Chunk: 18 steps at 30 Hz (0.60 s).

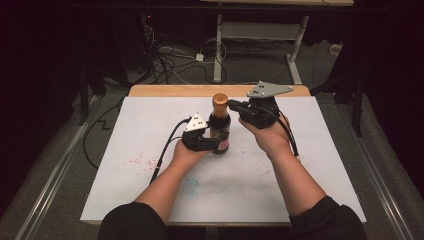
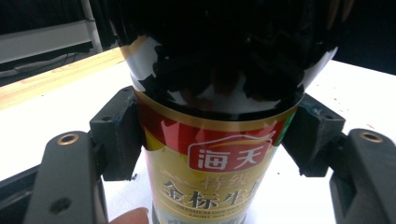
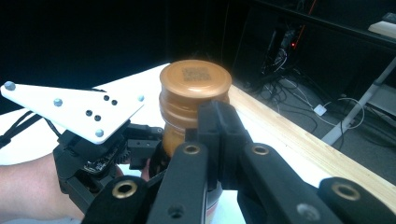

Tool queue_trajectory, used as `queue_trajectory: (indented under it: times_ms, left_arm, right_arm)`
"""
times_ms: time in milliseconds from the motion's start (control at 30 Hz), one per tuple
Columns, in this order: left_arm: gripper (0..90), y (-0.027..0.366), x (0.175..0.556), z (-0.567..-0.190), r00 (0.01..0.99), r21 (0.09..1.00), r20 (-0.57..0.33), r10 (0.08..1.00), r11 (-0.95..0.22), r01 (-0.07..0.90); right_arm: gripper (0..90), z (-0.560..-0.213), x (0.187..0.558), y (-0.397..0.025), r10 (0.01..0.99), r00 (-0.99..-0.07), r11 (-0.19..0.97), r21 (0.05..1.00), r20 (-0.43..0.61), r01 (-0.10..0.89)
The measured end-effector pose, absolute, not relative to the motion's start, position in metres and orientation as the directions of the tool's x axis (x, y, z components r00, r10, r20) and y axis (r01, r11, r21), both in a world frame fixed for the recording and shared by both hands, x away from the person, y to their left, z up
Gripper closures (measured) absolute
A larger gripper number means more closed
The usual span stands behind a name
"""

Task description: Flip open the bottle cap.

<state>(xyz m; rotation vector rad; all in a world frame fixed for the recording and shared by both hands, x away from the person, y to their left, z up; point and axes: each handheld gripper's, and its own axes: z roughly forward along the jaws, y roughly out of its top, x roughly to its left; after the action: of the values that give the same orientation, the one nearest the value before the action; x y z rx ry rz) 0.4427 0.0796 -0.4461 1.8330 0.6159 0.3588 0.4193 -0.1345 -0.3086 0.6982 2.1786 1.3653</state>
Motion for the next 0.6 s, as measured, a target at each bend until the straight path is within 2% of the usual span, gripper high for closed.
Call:
queue_trajectory:
  times_ms: [600]
  left_arm:
    - [29.8, 0.0788, 0.4418, -0.4455, 0.812, 0.937, -0.04, 0.582, -0.26, 0.232]
  right_arm:
    - [90.0, -0.3067, 0.419, -0.1318, 0.647, -0.752, 0.379, 0.908, -0.123, 0.177]
